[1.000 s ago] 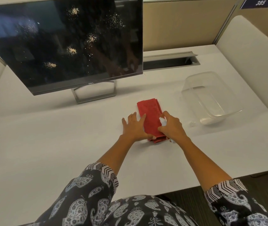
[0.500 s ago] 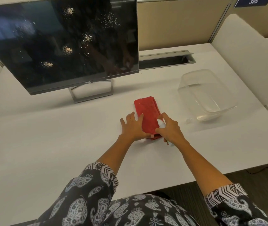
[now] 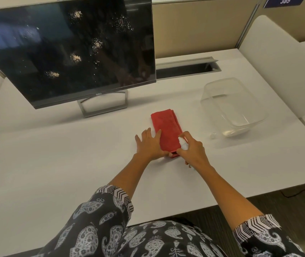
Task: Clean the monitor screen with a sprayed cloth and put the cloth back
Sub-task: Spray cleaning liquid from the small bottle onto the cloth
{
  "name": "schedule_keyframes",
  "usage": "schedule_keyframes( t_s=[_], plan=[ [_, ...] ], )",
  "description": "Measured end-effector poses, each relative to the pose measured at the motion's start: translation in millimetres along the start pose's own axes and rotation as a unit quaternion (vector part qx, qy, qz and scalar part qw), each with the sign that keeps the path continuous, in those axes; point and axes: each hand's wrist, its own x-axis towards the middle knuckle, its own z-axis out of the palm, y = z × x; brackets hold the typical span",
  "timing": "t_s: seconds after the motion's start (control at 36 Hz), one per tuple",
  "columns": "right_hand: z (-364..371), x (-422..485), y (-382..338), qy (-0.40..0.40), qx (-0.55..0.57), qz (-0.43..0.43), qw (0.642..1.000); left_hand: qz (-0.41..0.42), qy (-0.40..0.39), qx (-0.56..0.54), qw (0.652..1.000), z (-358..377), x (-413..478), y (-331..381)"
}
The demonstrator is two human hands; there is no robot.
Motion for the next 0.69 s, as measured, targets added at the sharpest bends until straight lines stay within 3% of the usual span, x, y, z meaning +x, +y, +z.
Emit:
schedule_keyframes(
  t_s=[0.31,0.53,0.69],
  plan=[
    [-1.6,3.2,11.9,-0.027,-0.027,-0.036,0.999,-0.002,0.002,0.002,1.000,-0.1,-0.5,3.6],
    [1.9,9.3,14.4,0.057,-0.028,-0.048,0.997,-0.003,-0.002,-0.005,1.000,-3.0,1.4,1.7],
    [-1.7,13.0,17.2,0.020,-0.039,-0.075,0.996,-0.004,0.000,-0.008,1.000,-1.0,4.9,2.2]
  ],
)
